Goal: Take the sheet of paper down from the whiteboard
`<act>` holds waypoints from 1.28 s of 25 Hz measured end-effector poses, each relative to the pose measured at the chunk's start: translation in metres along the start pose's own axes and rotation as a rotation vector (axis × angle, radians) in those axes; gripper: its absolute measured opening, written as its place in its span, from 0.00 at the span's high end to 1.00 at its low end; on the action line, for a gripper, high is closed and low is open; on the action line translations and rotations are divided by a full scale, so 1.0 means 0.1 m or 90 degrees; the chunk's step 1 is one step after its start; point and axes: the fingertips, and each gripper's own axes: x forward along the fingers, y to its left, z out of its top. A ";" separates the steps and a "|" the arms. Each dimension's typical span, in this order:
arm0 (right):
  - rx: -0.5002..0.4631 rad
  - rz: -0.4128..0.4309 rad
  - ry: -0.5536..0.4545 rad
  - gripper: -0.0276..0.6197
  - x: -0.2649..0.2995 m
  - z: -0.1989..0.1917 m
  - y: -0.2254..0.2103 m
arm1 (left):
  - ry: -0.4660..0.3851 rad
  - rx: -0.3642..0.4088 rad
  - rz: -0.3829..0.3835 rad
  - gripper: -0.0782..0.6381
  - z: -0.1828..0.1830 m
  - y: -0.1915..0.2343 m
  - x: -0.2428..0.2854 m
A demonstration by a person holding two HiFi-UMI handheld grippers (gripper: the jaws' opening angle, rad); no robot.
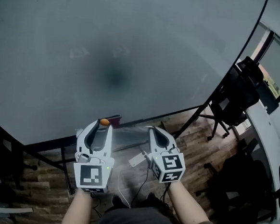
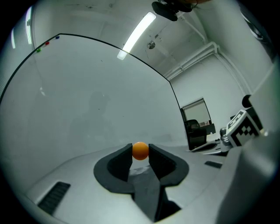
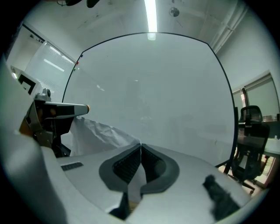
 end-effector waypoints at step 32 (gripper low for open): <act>-0.018 0.132 -0.014 0.92 -2.17 -0.44 -0.79 | 0.076 0.012 0.174 0.72 -0.02 -2.17 -1.68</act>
